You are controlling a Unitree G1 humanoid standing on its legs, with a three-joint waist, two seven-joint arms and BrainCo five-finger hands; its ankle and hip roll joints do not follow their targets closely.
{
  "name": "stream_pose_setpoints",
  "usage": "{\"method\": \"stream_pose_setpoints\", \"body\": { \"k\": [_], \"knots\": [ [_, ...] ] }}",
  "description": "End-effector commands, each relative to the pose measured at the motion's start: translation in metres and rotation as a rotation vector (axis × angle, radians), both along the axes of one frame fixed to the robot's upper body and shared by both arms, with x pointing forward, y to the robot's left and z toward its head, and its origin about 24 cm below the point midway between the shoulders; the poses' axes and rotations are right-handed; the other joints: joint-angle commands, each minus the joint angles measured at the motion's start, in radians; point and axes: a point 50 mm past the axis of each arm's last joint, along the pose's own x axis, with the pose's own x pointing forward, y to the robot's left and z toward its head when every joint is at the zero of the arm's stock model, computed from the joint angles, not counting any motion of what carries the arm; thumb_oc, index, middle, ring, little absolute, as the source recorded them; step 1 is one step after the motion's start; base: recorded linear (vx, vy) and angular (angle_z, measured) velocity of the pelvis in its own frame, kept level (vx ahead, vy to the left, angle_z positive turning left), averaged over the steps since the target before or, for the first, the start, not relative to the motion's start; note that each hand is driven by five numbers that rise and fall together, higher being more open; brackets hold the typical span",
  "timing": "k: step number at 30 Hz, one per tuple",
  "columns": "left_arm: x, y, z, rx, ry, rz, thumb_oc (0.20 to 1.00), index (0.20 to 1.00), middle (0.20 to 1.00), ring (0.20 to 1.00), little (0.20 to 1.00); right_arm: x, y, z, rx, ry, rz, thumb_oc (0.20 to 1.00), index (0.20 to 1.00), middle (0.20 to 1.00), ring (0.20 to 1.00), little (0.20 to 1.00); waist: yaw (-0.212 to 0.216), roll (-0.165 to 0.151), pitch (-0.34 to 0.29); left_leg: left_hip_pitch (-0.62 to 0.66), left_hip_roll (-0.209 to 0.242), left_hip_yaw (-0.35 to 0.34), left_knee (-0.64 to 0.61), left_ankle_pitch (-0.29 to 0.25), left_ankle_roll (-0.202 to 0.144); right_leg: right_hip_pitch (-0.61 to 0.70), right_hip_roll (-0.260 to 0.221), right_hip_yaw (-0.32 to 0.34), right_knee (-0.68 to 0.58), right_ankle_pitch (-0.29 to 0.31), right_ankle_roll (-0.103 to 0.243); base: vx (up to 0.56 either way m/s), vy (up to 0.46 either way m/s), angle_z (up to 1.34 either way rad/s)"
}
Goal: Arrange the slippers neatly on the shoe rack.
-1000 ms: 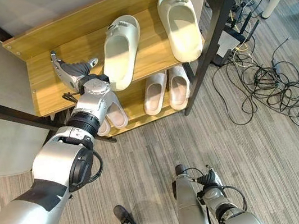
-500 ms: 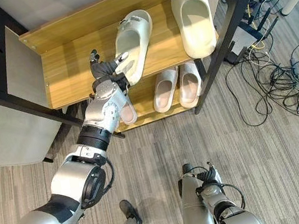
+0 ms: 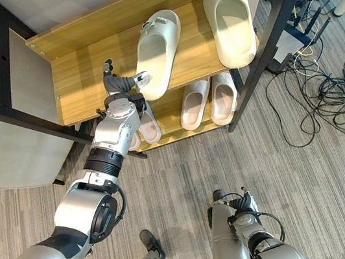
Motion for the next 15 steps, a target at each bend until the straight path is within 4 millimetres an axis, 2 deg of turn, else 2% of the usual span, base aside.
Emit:
{"method": "stream_pose_setpoints", "body": {
  "k": [1,8,10,15],
  "knots": [
    [0.0,-0.012,0.063,0.021,-0.152,-0.044,1.0,1.0,1.0,1.0,1.0,0.026,-0.006,0.02,-0.007,-0.091,-0.006,1.0,1.0,1.0,1.0,1.0,-0.012,-0.018,0.049,-0.046,-0.012,0.001,0.218,-0.2,0.05,0.201,-0.017,0.006,-0.371,0.198,0.098,0.0,0.0,0.0],
    [-0.007,-0.032,0.069,-0.08,-0.16,-0.127,1.0,1.0,1.0,1.0,1.0,0.027,-0.009,0.021,-0.014,-0.085,-0.005,1.0,1.0,1.0,1.0,1.0,-0.015,-0.013,0.049,-0.03,-0.017,0.009,0.212,-0.201,0.048,0.204,-0.02,0.013,-0.368,0.196,0.101,0.0,0.0,0.0],
    [-0.011,-0.048,0.072,-0.137,-0.142,-0.195,1.0,1.0,1.0,1.0,1.0,0.029,-0.013,0.023,-0.02,-0.088,-0.014,1.0,1.0,1.0,1.0,1.0,-0.014,-0.006,0.053,-0.016,-0.023,0.016,0.206,-0.201,0.048,0.208,-0.024,0.02,-0.369,0.195,0.103,0.0,0.0,0.0],
    [-0.015,-0.062,0.073,-0.24,-0.114,-0.248,1.0,1.0,1.0,1.0,1.0,0.032,-0.015,0.026,-0.026,-0.089,-0.024,1.0,1.0,1.0,1.0,1.0,-0.015,0.002,0.055,-0.003,-0.026,0.022,0.203,-0.2,0.047,0.213,-0.025,0.023,-0.367,0.194,0.105,0.0,0.004,-0.01]
  ]
}}
